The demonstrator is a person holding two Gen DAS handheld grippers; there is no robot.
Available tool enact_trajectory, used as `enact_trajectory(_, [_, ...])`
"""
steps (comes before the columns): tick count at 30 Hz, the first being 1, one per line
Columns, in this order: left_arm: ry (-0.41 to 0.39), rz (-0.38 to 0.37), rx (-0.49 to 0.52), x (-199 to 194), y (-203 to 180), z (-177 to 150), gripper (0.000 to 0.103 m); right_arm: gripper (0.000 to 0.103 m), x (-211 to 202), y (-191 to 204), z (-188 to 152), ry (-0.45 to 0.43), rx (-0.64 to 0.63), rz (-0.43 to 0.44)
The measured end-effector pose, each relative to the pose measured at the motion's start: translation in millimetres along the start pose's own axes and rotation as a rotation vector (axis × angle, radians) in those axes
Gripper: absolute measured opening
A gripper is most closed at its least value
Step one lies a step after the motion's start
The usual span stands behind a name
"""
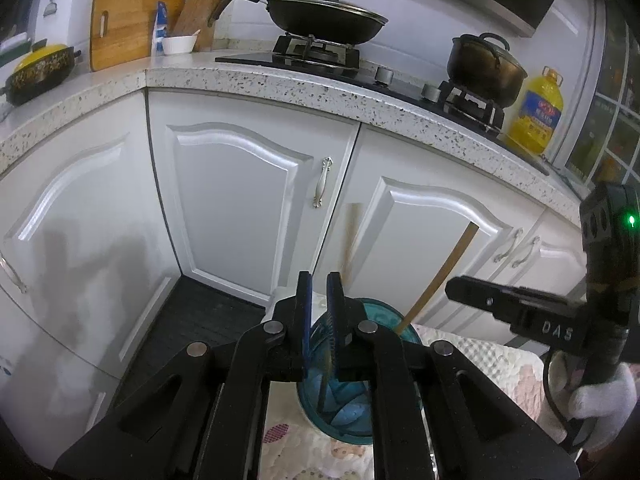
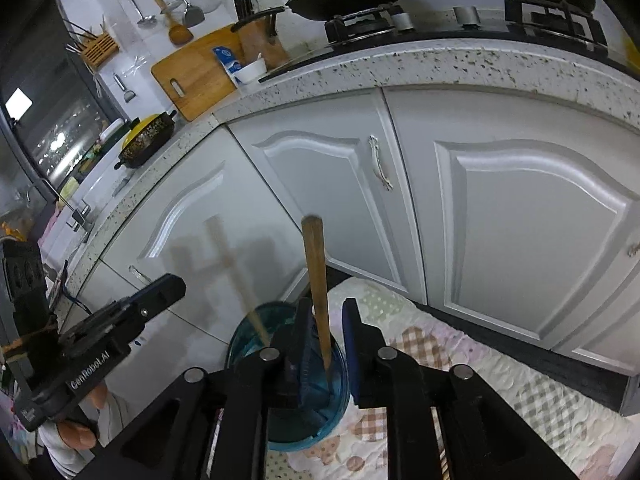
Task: Organize utensils
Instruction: 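Carry the left chopstick into the teal holder while the right gripper drops its chopstick in, then open both grippers and pull them back toward the remaining utensils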
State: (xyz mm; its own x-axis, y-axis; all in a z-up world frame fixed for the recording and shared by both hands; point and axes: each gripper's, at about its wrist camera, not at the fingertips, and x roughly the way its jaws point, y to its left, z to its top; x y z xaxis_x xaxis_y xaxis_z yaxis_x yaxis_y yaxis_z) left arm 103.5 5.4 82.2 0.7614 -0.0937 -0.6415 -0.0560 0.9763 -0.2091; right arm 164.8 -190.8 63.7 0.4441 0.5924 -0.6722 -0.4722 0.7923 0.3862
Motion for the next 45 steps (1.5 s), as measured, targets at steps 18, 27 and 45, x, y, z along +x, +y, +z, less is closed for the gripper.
enact_trajectory(18, [0.015,-0.02,0.038,-29.3,-40.3,-51.3,0.029,0.038,-39.9,5.2,-60.4,-0.042,0.025,-0.079])
enact_trajectory(27, [0.025,-0.029,0.072,-37.9,-61.2,-71.9,0.029,0.041,-62.2,8.4,-81.6,-0.064,0.032,-0.134])
enact_trajectory(45, [0.088,-0.072,0.09,-37.3,-81.6,-106.6,0.042,0.053,-84.6,3.1,-117.1,-0.071,0.005,-0.281])
